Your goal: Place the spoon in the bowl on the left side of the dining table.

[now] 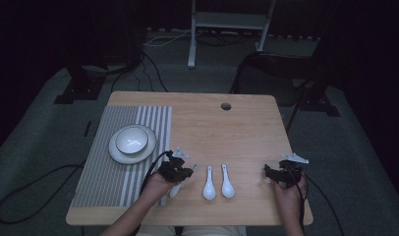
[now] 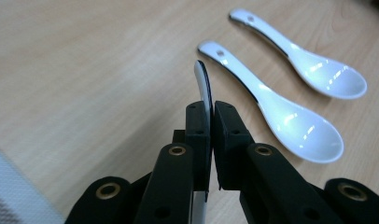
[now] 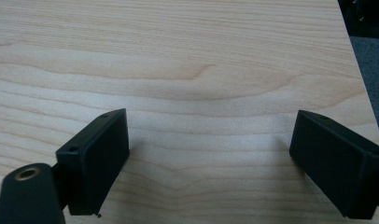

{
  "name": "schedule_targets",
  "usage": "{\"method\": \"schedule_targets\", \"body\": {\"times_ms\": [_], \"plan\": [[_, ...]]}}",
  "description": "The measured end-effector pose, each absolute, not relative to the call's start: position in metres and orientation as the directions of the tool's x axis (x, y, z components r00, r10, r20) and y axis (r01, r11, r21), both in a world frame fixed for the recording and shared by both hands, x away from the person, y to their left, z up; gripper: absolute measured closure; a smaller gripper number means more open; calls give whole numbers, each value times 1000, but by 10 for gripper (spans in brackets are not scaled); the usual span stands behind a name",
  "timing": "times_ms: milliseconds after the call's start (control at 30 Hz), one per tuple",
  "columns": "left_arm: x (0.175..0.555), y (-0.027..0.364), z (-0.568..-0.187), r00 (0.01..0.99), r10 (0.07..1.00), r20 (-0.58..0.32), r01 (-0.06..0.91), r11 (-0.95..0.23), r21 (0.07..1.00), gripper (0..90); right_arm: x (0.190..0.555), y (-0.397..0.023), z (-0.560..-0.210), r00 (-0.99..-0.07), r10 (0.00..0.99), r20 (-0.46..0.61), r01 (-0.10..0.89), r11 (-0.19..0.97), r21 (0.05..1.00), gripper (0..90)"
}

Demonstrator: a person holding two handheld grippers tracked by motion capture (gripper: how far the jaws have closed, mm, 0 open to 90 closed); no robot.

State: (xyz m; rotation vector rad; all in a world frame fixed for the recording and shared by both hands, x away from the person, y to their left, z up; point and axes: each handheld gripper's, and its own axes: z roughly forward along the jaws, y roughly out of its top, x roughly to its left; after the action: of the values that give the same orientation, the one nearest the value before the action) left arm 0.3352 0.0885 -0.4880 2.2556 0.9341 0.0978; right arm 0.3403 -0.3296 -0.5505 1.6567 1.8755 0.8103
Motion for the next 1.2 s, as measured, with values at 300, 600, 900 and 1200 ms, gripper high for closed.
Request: {"method": "schedule_targets", "body": {"times_ms": [300,600,900,1200], "plan": [[334,98,-475,730,659,-183,588,-469,659,855,340,-330,-550,-129,991,15,690,80,719,112],[332,103,-467,729,659,-183,579,-452,678,855,340,-330,-550,-130,991,14,690,80,719,112],[329,109,-444,740,650,-173,536,-415,735,855,340,-330,-550,-130,991,14,690,80,719,112],[336,133,-418,723,674,-154,491,-343,801,855,340,-330,-550,-129,991,14,690,80,719,112]]}}
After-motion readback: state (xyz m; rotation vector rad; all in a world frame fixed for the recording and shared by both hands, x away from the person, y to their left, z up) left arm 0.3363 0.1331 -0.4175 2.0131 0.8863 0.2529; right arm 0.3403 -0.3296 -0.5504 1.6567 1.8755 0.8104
